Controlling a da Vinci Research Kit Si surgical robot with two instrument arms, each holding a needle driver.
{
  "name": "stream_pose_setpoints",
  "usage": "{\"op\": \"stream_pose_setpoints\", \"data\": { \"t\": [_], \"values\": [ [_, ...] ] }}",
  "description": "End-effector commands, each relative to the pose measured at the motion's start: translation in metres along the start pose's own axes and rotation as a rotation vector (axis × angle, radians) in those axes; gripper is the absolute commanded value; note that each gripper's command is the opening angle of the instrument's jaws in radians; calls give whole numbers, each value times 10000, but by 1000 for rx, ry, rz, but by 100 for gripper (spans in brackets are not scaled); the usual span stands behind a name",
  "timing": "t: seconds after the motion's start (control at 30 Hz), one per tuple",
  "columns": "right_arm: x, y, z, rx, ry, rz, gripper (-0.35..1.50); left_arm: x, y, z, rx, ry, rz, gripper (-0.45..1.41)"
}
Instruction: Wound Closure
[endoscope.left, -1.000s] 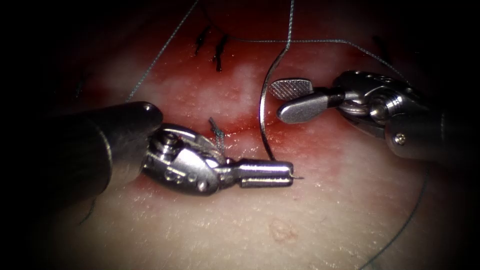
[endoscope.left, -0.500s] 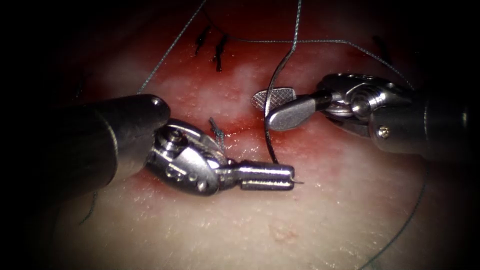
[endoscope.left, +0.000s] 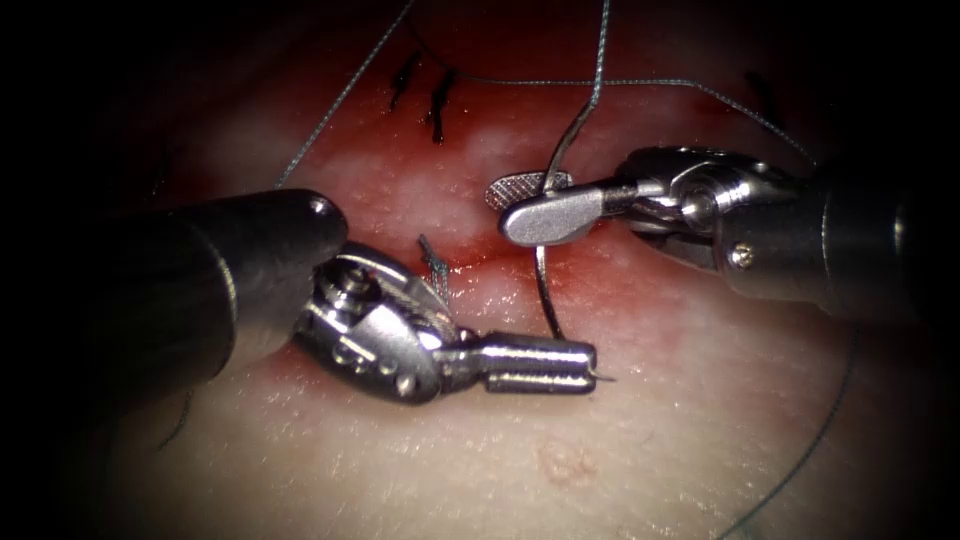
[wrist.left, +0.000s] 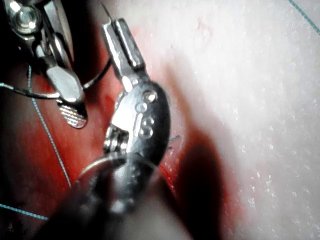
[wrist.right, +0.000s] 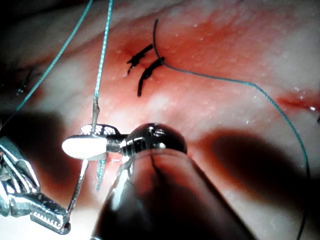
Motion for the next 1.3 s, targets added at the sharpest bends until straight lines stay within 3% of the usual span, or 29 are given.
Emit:
{"op": "stream_pose_setpoints", "data": {
  "t": [0.03,0.27,0.3,0.33,0.37,0.43,0.5,0.73,0.87,1.0,1.1,1.23,1.3],
  "values": [
    [-3,4,5,-7,6,2,-35,-7,0,4,0,1,0,-45],
    [-5,2,3,-66,-7,1,-35,-8,-1,7,7,3,7,-45],
    [-5,2,3,-66,-8,1,-35,-8,-1,7,7,4,-5,-35],
    [-5,2,3,-66,-8,1,-35,-8,-1,7,8,6,-23,10],
    [-4,2,3,-67,-8,-5,-35,-8,-1,7,8,8,-47,44],
    [-2,1,3,-89,-6,-26,-35,-8,-1,7,22,1,-112,86],
    [2,-1,4,-175,-29,-77,-35,-8,-1,7,69,-30,-193,119],
    [11,-14,6,-312,-100,-203,-35,-2,4,-7,172,-164,-309,139],
    [12,-14,6,-309,-109,-277,-35,2,7,-23,194,-202,-339,121],
    [13,-7,7,-223,-134,-415,-35,5,9,-38,176,-245,-390,91],
    [15,1,8,-179,-162,-609,-35,5,9,-44,151,-275,-437,51],
    [18,15,10,-82,-192,-795,-35,2,11,-45,188,-332,-462,-12],
    [21,21,10,-32,-186,-858,-35,-2,11,-43,199,-386,-462,-20]
  ]
}}
